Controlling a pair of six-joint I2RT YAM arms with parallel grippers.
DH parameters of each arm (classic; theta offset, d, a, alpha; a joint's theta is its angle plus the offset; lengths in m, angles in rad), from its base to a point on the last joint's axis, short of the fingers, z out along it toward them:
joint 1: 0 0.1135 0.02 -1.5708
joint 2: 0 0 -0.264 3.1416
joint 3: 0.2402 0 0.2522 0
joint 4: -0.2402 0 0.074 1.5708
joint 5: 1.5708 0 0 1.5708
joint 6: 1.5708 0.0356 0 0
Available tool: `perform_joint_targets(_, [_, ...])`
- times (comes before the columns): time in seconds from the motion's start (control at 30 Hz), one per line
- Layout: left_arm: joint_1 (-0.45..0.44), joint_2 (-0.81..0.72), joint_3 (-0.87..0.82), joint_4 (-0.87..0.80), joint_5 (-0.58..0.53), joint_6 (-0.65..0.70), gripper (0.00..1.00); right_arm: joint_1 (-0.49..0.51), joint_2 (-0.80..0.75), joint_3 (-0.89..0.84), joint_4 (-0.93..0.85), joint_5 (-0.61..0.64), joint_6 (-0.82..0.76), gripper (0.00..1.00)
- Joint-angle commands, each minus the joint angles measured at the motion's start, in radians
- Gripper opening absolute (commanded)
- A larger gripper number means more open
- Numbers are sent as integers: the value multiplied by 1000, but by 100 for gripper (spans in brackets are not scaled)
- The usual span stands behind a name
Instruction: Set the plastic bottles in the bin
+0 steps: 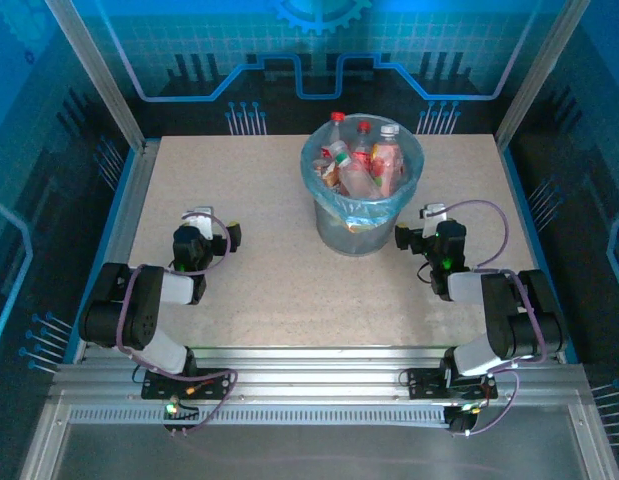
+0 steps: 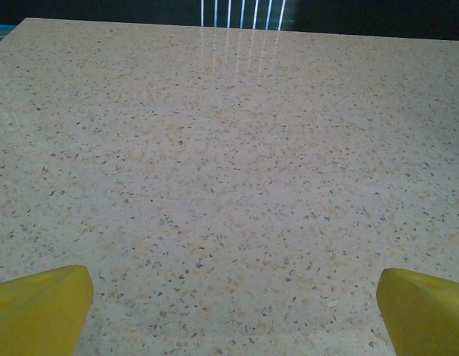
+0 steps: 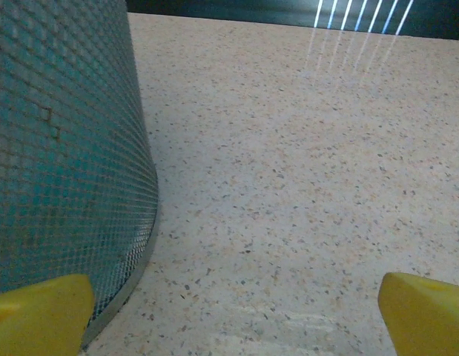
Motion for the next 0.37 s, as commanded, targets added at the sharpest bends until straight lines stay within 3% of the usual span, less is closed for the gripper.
perform_joint_targets(0.0, [8,-10,17,1,6,0,99,-6,9,21,-4,-29,-21,100])
perform_joint_targets(0.33, [8,-10,16,3,5,1,99,-6,9,21,-4,-29,-21,100])
